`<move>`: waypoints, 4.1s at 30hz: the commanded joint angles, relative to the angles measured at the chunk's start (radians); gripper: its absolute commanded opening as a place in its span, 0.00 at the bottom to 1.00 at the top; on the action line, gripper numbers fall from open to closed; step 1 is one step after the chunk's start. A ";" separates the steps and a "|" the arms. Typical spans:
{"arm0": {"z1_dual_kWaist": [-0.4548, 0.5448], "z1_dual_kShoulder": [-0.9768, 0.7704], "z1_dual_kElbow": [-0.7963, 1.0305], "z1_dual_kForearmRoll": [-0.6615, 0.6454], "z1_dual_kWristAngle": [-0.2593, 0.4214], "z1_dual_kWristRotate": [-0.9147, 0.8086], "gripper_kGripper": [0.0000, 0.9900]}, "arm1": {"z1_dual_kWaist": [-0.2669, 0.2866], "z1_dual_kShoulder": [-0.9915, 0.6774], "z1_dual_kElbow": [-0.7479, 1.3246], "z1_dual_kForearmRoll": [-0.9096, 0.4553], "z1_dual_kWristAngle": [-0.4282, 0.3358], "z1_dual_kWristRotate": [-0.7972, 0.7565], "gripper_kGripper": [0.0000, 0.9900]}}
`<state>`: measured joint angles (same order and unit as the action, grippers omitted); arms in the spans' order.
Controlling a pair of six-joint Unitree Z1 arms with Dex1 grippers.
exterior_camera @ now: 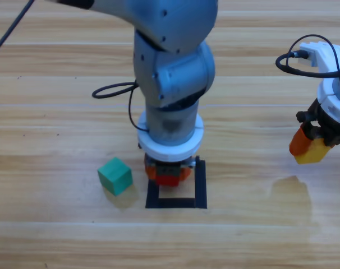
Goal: Stack the blocks in the rectangular block: red at the bottom, yellow in the middle, green on top
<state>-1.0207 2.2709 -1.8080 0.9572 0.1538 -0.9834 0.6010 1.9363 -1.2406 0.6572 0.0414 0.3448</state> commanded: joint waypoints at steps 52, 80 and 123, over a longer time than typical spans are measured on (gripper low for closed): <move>-0.075 -0.034 0.242 -0.295 0.052 -0.032 0.06 | 0.009 0.015 0.026 -0.054 -0.017 0.008 0.00; -0.078 -0.001 0.239 -0.298 0.058 -0.035 0.07 | 0.009 -0.011 0.004 -0.022 -0.051 0.007 0.00; -0.107 -0.774 0.328 0.106 0.282 0.158 1.00 | 0.352 0.095 -0.367 0.329 -0.112 0.427 0.00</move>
<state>-1.1143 1.6722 -1.6442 1.1419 0.4126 -0.8918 0.8602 1.8742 -1.5418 0.9469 -0.0778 0.7280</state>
